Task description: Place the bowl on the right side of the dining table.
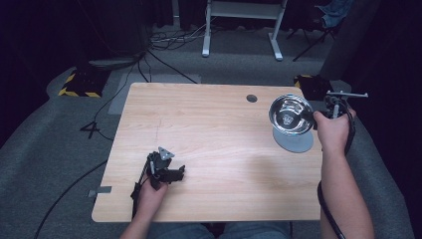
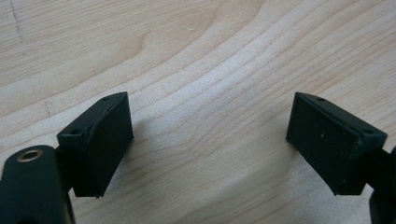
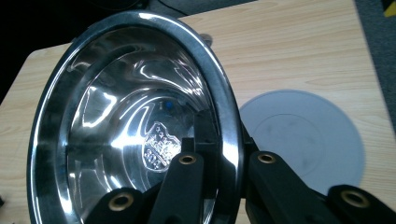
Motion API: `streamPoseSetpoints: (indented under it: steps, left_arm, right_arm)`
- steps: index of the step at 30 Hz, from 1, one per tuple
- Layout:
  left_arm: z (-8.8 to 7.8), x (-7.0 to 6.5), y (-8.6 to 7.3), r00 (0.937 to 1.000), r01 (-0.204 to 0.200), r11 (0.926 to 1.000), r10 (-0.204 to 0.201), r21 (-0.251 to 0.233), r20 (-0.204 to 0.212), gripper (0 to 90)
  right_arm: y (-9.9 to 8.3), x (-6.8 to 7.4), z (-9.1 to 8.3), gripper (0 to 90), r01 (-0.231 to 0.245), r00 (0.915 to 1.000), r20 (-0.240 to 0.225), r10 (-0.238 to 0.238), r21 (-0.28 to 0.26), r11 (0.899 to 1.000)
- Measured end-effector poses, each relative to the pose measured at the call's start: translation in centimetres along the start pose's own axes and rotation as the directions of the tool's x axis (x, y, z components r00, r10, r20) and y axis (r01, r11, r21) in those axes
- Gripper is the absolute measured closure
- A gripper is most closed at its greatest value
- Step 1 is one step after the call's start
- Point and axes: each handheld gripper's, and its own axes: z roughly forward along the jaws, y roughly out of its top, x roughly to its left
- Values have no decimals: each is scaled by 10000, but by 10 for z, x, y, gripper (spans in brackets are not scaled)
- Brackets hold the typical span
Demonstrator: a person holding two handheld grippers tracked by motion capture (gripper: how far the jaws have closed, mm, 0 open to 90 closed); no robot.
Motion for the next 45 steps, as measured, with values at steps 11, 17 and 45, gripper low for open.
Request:
streamPoseSetpoints:
  steps: [11, 17, 45]
  left_arm:
    - [0, 0, 0, 10000, 11, 10000, -11, 14, 24, 146]
    - [0, 0, 0, 10000, 20, 10000, -20, -3, 10, 146]
    - [0, 0, 0, 10000, 21, 10000, -21, 10, 12, 146]
  right_arm:
    - [11, -29, -5, 868, -983, 9933, 563, 1006, -422, 9943]
    - [16, -38, -6, 868, -1429, 9860, 762, 1480, -684, 9874]
    - [17, -57, 40, 868, -2101, 9683, 1258, 2158, -568, 9760]
